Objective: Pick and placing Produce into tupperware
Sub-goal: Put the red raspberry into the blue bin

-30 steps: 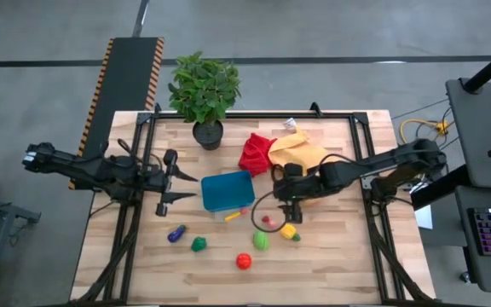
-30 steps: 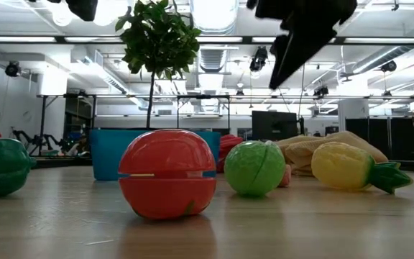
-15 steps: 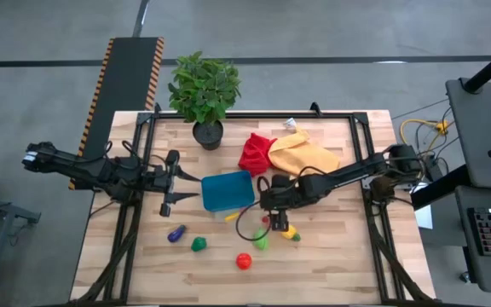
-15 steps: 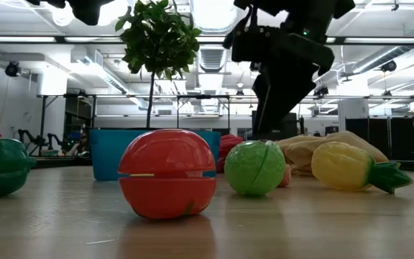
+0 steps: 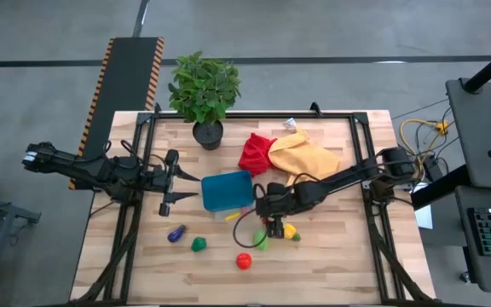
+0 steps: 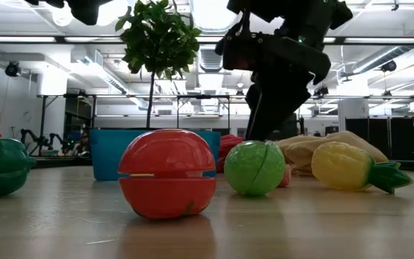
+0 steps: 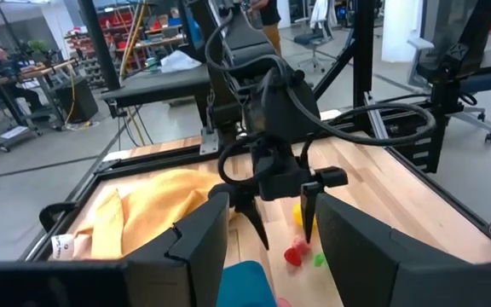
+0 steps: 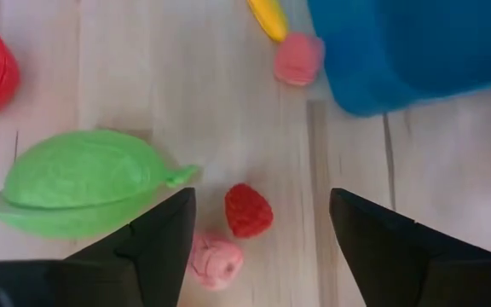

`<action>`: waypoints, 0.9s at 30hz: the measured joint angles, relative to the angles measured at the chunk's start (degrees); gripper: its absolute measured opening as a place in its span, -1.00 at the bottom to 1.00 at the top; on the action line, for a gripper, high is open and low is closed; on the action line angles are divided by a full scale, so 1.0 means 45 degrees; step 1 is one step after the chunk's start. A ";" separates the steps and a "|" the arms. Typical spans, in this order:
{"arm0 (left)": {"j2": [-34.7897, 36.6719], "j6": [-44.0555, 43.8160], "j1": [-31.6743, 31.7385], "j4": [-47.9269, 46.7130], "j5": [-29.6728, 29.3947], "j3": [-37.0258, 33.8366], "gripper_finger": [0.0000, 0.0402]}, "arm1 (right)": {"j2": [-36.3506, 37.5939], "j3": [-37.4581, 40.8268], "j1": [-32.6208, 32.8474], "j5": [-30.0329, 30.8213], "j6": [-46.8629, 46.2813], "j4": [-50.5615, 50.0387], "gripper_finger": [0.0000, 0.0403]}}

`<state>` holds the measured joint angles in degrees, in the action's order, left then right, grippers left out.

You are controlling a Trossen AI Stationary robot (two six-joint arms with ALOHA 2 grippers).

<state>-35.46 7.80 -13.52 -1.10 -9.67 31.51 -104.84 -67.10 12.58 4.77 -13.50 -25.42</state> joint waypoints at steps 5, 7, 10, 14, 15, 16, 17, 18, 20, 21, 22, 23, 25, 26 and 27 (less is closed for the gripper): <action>-0.0019 -0.0001 0.0000 -0.0005 -0.0010 0.0000 -0.18 | -0.0496 0.0032 0.0043 -0.0057 0.0044 0.0107 0.28; -0.0032 -0.0002 0.0000 0.0015 -0.0010 0.0000 -0.18 | -0.0676 0.0037 0.0043 -0.0075 0.0063 0.0045 0.29; -0.0021 -0.0002 0.0000 0.0012 -0.0011 0.0001 -0.18 | -0.0766 0.0046 0.0048 -0.0125 0.0085 0.0055 0.29; -0.0056 0.0003 0.0000 0.0022 -0.0015 0.0000 -0.18 | -0.0894 0.0037 0.0048 -0.0120 0.0034 0.0094 0.27; -0.0076 0.0003 0.0000 0.0024 -0.0015 0.0000 -0.18 | -0.0946 0.0037 0.0048 -0.0124 0.0029 0.0094 0.26; -0.0086 0.0003 0.0000 0.0016 -0.0015 0.0000 -0.18 | -0.1025 0.0037 0.0046 -0.0144 0.0032 0.0105 0.26; -0.0087 0.0004 0.0000 0.0002 -0.0015 0.0000 -0.18 | -0.1080 0.0037 0.0046 -0.0166 0.0029 0.0117 0.25; -0.0087 0.0003 0.0000 0.0010 -0.0015 0.0000 -0.18 | -0.1146 0.0037 0.0048 -0.0227 0.0006 0.0108 0.24; -0.0112 0.0008 0.0000 0.0039 -0.0015 0.0000 -0.18 | -0.1315 0.0021 0.0048 -0.0349 0.0007 0.0186 0.23; -0.0101 0.0008 0.0000 0.0018 -0.0015 0.0001 -0.18 | -0.1321 0.0011 0.0048 -0.0398 0.0000 0.0192 0.23; -0.0097 0.0007 0.0000 -0.0003 -0.0015 0.0000 -0.18 | -0.1378 -0.0010 0.0048 -0.0426 0.0001 0.0229 0.22; -0.0107 0.0008 0.0000 0.0039 -0.0015 0.0000 -0.18 | -0.1403 -0.0031 0.0048 -0.0397 0.0005 0.0220 0.21; -0.0098 0.0008 0.0000 0.0031 -0.0015 0.0000 -0.18 | -0.1392 -0.0031 0.0048 -0.0390 0.0005 0.0217 0.20; -0.0097 0.0008 0.0000 0.0013 -0.0015 0.0000 -0.18 | -0.1380 -0.0030 0.0048 -0.0393 0.0005 0.0215 0.19; -0.0112 0.0008 0.0000 0.0019 -0.0015 0.0000 -0.18 | -0.1378 -0.0030 0.0043 -0.0397 0.0006 0.0211 0.18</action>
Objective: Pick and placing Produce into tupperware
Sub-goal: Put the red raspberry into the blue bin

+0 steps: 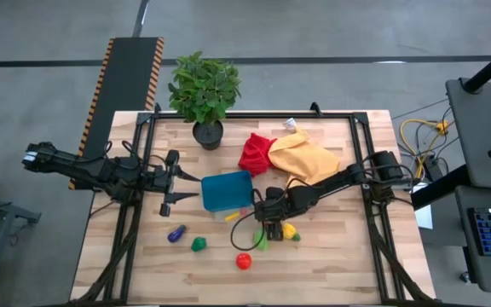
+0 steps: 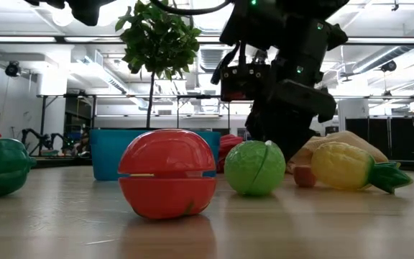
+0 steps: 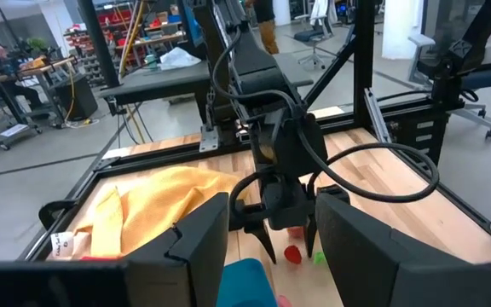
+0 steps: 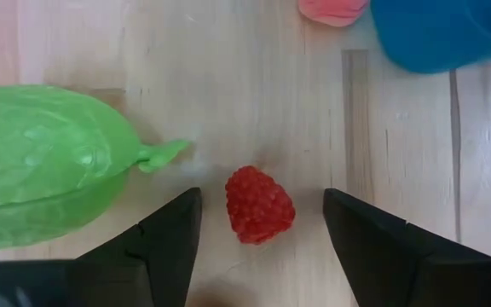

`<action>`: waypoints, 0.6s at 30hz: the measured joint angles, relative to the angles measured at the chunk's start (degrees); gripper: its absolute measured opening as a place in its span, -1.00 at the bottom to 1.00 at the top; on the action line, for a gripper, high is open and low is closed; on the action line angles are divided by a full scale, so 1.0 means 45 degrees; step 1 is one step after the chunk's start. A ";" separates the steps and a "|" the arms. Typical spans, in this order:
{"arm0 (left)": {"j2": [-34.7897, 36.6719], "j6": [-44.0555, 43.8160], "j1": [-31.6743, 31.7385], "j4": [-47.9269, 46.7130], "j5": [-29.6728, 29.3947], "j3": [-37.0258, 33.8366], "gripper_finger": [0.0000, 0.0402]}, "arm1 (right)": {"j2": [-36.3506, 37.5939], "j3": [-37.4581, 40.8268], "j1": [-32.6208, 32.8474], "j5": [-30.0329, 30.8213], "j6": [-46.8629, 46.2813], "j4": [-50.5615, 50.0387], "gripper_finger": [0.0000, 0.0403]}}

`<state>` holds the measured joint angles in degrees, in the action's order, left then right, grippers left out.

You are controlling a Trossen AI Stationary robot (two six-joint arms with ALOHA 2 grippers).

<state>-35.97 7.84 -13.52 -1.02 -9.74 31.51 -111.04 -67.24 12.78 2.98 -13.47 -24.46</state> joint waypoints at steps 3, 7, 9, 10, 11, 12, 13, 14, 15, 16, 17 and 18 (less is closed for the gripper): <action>-0.0024 0.0000 0.0000 0.0000 0.0000 0.0000 -0.18 | 0.0024 0.0009 0.0000 0.0005 0.0009 -0.0016 0.14; -0.0058 0.0000 0.0000 -0.0001 0.0000 0.0000 -0.18 | 0.0024 0.0009 -0.0005 0.0010 0.0043 -0.0025 0.06; -0.0068 0.0000 0.0000 0.0003 0.0000 0.0000 -0.18 | 0.0029 0.0009 -0.0005 0.0010 0.0031 -0.0020 0.01; -0.0077 0.0000 0.0000 0.0025 0.0000 0.0005 -0.18 | 0.0034 0.0009 -0.0005 0.0006 0.0023 -0.0020 -0.02; -0.0073 0.0004 0.0000 0.0012 0.0000 0.0000 -0.18 | 0.0034 0.0009 -0.0005 0.0006 0.0023 -0.0015 -0.05; -0.0072 0.0001 0.0000 -0.0007 0.0000 0.0004 -0.18 | 0.0034 0.0009 -0.0005 0.0005 0.0028 -0.0015 -0.08; -0.0072 0.0002 0.0000 -0.0001 0.0000 0.0000 -0.18 | 0.0039 0.0009 -0.0005 0.0005 0.0028 -0.0015 -0.12; -0.0075 0.0001 0.0000 0.0009 0.0000 0.0001 -0.18 | 0.0039 0.0009 -0.0005 0.0005 0.0023 -0.0020 -0.15; -0.0074 0.0005 0.0000 0.0010 0.0000 0.0003 -0.18 | 0.0039 0.0009 -0.0005 0.0005 0.0005 -0.0020 -0.18; -0.0072 0.0000 0.0000 -0.0001 0.0000 0.0003 -0.18 | 0.0039 0.0009 -0.0005 0.0005 -0.0001 -0.0020 -0.22; -0.0073 0.0003 0.0000 -0.0001 0.0000 0.0000 -0.18 | 0.0039 0.0009 -0.0005 0.0003 0.0003 -0.0020 -0.26; -0.0087 0.0005 0.0000 0.0007 0.0000 0.0001 -0.18 | 0.0042 0.0012 -0.0005 0.0000 0.0004 -0.0024 -0.29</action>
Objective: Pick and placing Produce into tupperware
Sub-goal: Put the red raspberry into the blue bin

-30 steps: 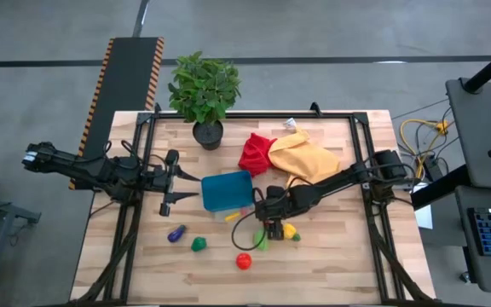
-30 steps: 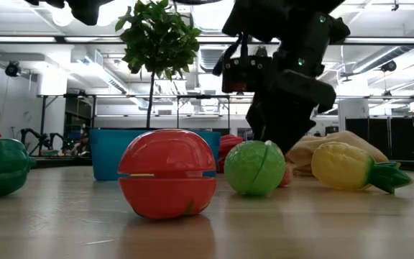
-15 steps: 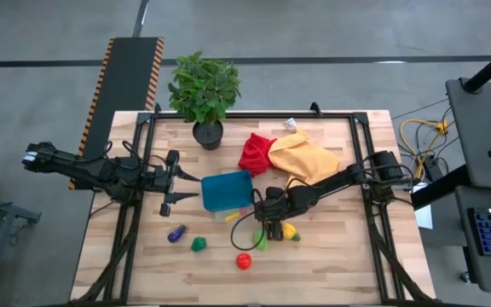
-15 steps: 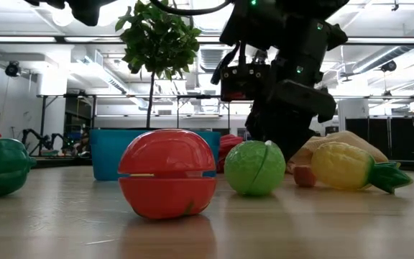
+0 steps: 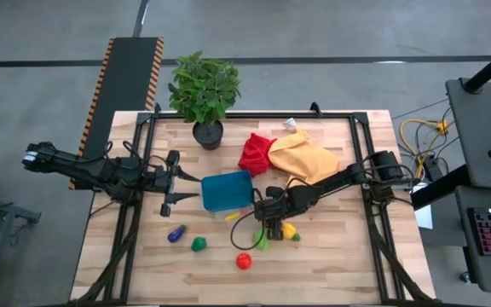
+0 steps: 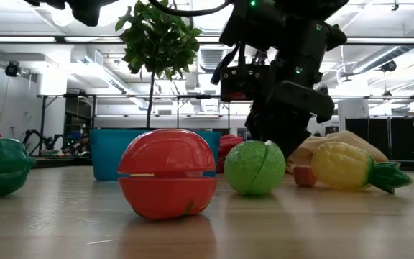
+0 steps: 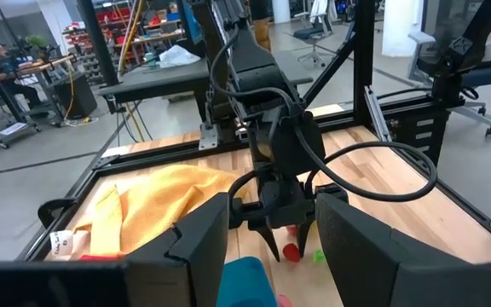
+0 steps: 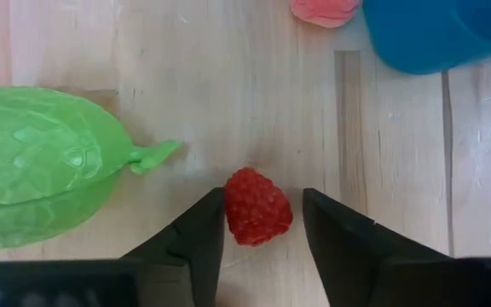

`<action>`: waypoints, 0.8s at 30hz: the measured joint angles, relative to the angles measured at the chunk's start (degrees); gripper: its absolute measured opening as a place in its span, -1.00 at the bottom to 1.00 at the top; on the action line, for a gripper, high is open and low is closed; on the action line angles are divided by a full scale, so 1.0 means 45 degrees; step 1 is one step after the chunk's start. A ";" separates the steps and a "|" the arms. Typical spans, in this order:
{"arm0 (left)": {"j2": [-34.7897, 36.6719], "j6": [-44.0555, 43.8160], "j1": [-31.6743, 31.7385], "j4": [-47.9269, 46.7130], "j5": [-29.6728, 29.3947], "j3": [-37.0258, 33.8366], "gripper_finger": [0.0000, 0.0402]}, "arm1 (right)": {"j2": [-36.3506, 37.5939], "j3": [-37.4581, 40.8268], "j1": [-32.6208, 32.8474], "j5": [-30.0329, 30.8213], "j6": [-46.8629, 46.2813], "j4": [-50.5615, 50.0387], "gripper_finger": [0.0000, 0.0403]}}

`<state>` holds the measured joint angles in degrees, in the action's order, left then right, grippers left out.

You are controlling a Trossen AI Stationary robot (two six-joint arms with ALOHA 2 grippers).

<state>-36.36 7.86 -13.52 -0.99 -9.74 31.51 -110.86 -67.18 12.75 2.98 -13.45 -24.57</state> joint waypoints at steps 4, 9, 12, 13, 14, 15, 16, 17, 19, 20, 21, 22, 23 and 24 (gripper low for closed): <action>-0.0005 0.0000 0.0000 -0.0001 0.0000 -0.0001 -0.18 | 0.0007 0.0002 0.0000 -0.0016 0.0000 -0.0003 -0.44; -0.0005 0.0000 0.0000 -0.0001 0.0000 0.0002 -0.18 | 0.0147 0.0015 0.0004 -0.0136 0.0008 -0.0070 -0.57; -0.0019 0.0000 0.0000 0.0000 0.0000 0.0004 -0.18 | 0.0451 0.0021 0.0010 -0.0122 0.0078 -0.0073 -0.58; -0.0025 0.0000 0.0000 0.0004 0.0000 0.0004 -0.18 | 0.0581 0.0021 0.0003 -0.0100 0.0083 -0.0062 -0.57; -0.0029 0.0000 0.0000 -0.0001 0.0000 0.0004 -0.18 | 0.0695 0.0021 0.0000 -0.0076 0.0088 -0.0066 -0.55; -0.0029 0.0000 0.0000 -0.0006 0.0000 0.0004 -0.18 | 0.0823 0.0021 -0.0005 -0.0066 0.0092 -0.0075 -0.54; -0.0032 0.0000 0.0000 0.0005 0.0000 0.0004 -0.18 | 0.0939 0.0021 -0.0005 -0.0034 0.0092 -0.0079 -0.53; -0.0034 0.0000 -0.0002 0.0009 0.0000 0.0004 -0.18 | 0.1057 0.0021 -0.0005 -0.0021 0.0092 -0.0045 -0.52; -0.0034 0.0000 0.0000 -0.0001 0.0000 0.0004 -0.18 | 0.1354 0.0021 -0.0002 0.0182 0.0098 -0.0007 -0.52; -0.0036 0.0000 0.0000 0.0005 0.0000 0.0004 -0.18 | 0.1480 0.0021 0.0000 0.0398 0.0100 0.0016 -0.52; -0.0050 0.0000 0.0000 0.0019 0.0000 0.0004 -0.18 | 0.1604 0.0018 0.0000 0.0616 0.0102 0.0077 -0.53; -0.0058 0.0000 0.0000 0.0023 0.0000 0.0004 -0.18 | 0.1721 0.0016 0.0000 0.0866 0.0109 0.0103 -0.54; -0.0058 0.0000 -0.0003 -0.0007 0.0000 0.0004 -0.18 | 0.1832 0.0016 0.0000 0.1156 0.0122 0.0163 -0.55; -0.0069 0.0000 -0.0002 0.0009 0.0000 0.0004 -0.18 | 0.1946 0.0016 -0.0005 0.1440 0.0145 0.0350 -0.57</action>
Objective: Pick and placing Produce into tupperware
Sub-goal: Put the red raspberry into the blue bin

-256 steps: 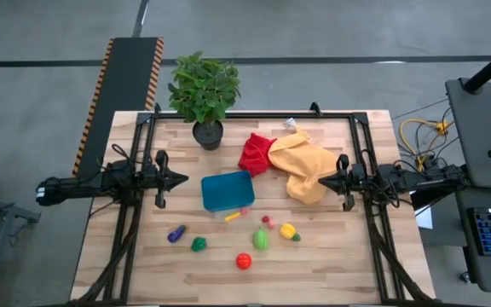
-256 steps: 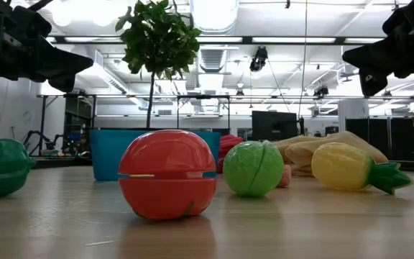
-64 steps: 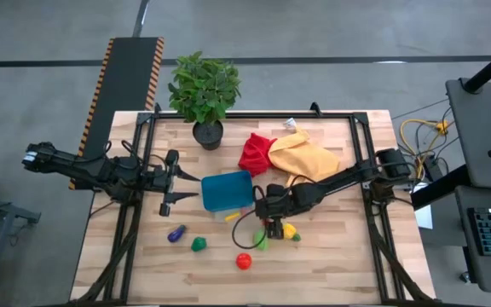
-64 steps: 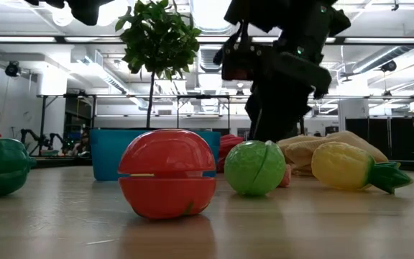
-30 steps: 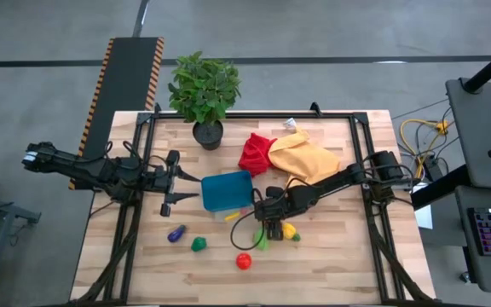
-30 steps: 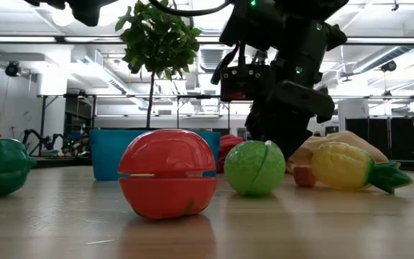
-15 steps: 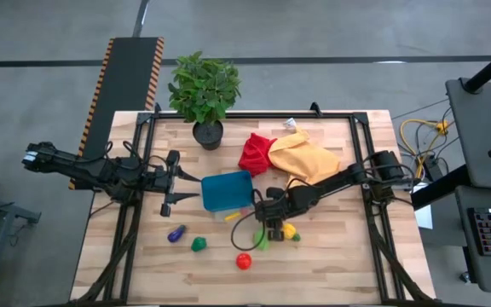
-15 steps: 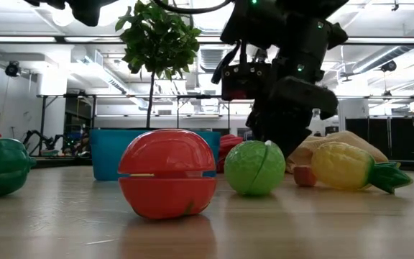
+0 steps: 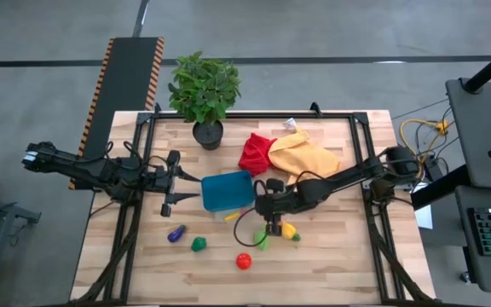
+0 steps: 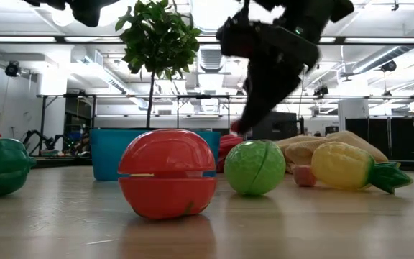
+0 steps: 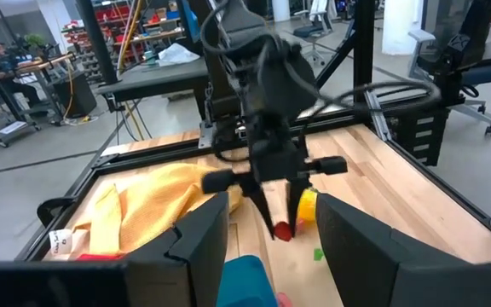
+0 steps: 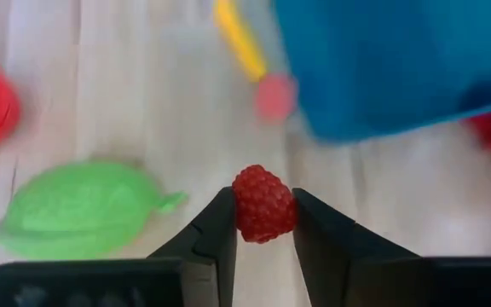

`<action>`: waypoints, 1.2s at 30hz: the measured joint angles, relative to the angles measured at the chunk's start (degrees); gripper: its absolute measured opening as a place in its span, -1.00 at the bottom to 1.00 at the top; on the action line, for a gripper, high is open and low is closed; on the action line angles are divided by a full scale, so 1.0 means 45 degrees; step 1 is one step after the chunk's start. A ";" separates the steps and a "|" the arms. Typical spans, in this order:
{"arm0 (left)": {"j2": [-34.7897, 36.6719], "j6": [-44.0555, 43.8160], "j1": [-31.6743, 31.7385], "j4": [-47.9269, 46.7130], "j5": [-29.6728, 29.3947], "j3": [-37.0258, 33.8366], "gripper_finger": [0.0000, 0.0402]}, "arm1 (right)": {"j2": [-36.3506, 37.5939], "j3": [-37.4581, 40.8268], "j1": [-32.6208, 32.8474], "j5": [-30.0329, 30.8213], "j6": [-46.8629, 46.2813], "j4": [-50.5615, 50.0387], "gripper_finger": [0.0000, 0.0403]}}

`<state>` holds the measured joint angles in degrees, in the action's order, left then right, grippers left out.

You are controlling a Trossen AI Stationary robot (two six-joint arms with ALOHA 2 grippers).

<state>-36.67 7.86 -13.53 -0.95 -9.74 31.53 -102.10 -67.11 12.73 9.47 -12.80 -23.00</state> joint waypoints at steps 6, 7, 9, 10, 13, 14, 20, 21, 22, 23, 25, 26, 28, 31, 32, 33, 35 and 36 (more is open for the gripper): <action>-0.0013 0.0000 -0.0001 0.0016 0.0000 0.0000 -0.18 | 0.0375 -0.0375 -0.0089 0.1248 0.0963 0.1037 -0.58; -0.0013 0.0000 -0.0003 0.0018 0.0000 0.0000 -0.18 | 0.0382 -0.0438 -0.0150 0.1299 0.1182 0.1280 -0.57; -0.0009 0.0005 0.0001 0.0015 0.0000 0.0000 -0.18 | 0.0358 -0.0476 -0.0272 0.1317 0.1721 0.2271 -0.56; -0.0013 0.0015 -0.0003 0.0019 0.0000 0.0000 -0.18 | 0.0281 -0.0476 -0.0349 0.1362 0.2024 0.2889 -0.56; -0.0013 0.0063 -0.0003 0.0119 0.0000 0.0000 -0.18 | -0.0049 -0.0479 -0.0676 0.1378 0.2837 0.4068 -0.58; -0.0011 0.0068 -0.0003 0.0119 0.0000 0.0000 -0.18 | -0.0119 -0.0481 -0.0813 0.1373 0.3060 0.4247 -0.59; -0.0013 0.0078 -0.0003 0.0117 0.0000 0.0004 -0.18 | -0.0244 -0.0471 -0.1941 0.1203 0.3294 0.4530 -0.57; -0.0010 0.0078 -0.0003 0.0086 0.0000 0.0005 -0.18 | -0.0249 -0.0461 -0.2113 0.1144 0.3299 0.4498 -0.57; -0.0012 0.0078 -0.0003 0.0080 0.0003 0.0005 -0.18 | -0.0252 -0.0452 -0.2269 0.1047 0.3294 0.4496 -0.57; -0.0021 0.0078 -0.0003 0.0103 0.0000 0.0005 -0.18 | -0.0254 -0.0447 -0.2430 0.0854 0.3289 0.4496 -0.57; -0.0013 0.0083 -0.0003 0.0087 0.0000 0.0005 -0.18 | -0.0254 -0.0434 -0.2708 0.0400 0.3289 0.4507 -0.58; -0.0019 0.0083 -0.0003 0.0093 0.0000 0.0005 -0.18 | -0.0254 -0.0398 -0.2818 0.0205 0.3278 0.4515 -0.59; -0.0018 0.0083 -0.0003 0.0092 0.0000 0.0005 -0.18 | -0.0254 -0.0264 -0.3005 -0.0112 0.3187 0.4511 -0.59; -0.0013 0.0083 -0.0003 0.0092 0.0000 0.0005 -0.18 | -0.0254 -0.0036 -0.3120 -0.0197 0.3134 0.4505 -0.58; -0.0013 0.0083 -0.0003 0.0095 0.0000 0.0005 -0.18 | -0.0255 0.0018 -0.3157 -0.0201 0.3134 0.4501 -0.57; -0.0013 0.0083 -0.0003 0.0092 0.0000 0.0005 -0.18 | -0.0259 0.0055 -0.3172 -0.0199 0.3132 0.4501 -0.57; -0.0013 0.0078 -0.0003 0.0092 0.0000 0.0005 -0.18 | -0.0259 0.0136 -0.3172 -0.0202 0.3138 0.4515 -0.57; -0.0013 0.0083 -0.0003 0.0092 0.0000 0.0005 -0.18 | -0.0259 0.0178 -0.3172 -0.0202 0.3181 0.4513 -0.58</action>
<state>-36.73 8.23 -13.54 -0.54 -9.74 31.55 -103.26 -66.31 -1.54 8.56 1.51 -2.69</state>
